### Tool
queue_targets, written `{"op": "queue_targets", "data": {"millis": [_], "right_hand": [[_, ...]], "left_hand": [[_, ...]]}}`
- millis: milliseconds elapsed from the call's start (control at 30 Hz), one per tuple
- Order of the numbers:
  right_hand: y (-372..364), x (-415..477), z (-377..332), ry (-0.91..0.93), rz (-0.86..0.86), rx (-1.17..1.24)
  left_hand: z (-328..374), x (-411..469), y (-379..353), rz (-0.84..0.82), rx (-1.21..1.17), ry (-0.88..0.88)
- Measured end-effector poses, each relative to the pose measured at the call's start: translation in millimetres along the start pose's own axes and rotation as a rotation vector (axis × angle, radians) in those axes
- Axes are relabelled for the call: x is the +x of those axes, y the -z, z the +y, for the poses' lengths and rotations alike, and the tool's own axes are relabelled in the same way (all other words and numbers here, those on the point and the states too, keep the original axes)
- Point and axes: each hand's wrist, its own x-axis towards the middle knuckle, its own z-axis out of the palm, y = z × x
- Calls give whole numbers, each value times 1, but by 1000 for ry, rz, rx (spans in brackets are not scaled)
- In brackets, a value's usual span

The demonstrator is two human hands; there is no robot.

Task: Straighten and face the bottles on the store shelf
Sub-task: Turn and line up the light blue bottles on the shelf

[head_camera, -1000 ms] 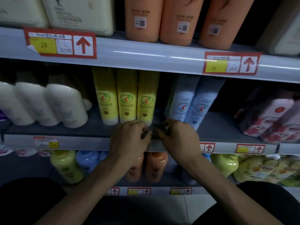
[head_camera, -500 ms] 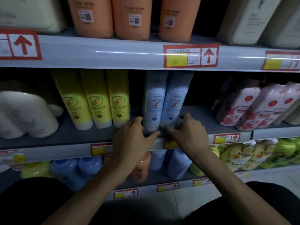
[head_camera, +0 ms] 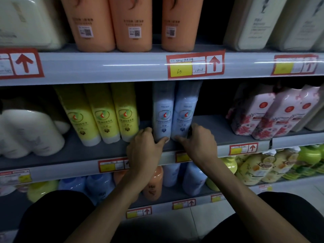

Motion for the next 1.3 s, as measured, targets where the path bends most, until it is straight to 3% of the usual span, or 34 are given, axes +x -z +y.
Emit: {"op": "queue_targets", "data": {"millis": [1033,1300], "right_hand": [[4,-3,-3,7,-49,-8],[35,-24,-9,72,-28,-134]], "left_hand": [[-1,-5,7,-57,56,-29],[-9,-16,38,-183,66,-183]]}}
